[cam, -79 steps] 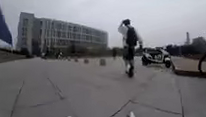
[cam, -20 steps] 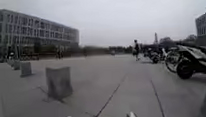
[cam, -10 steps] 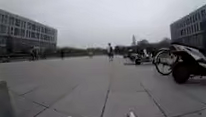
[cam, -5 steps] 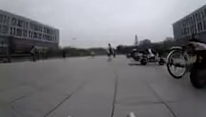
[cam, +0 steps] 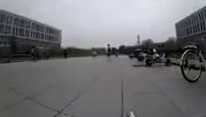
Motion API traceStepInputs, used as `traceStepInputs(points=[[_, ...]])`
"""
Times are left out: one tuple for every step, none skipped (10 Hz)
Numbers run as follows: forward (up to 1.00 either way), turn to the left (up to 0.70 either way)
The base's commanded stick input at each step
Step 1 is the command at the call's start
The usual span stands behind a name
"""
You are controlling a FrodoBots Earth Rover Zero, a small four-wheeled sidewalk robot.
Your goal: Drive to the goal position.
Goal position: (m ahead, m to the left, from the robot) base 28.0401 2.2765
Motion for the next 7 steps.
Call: traceStepInputs(points=[[0.85,-0.04],[0.85,-0.04],[0.85,-0.04],[0.89,-0.04],[1.00,-0.05],[1.00,-0.05],[1.00,-0.05]])
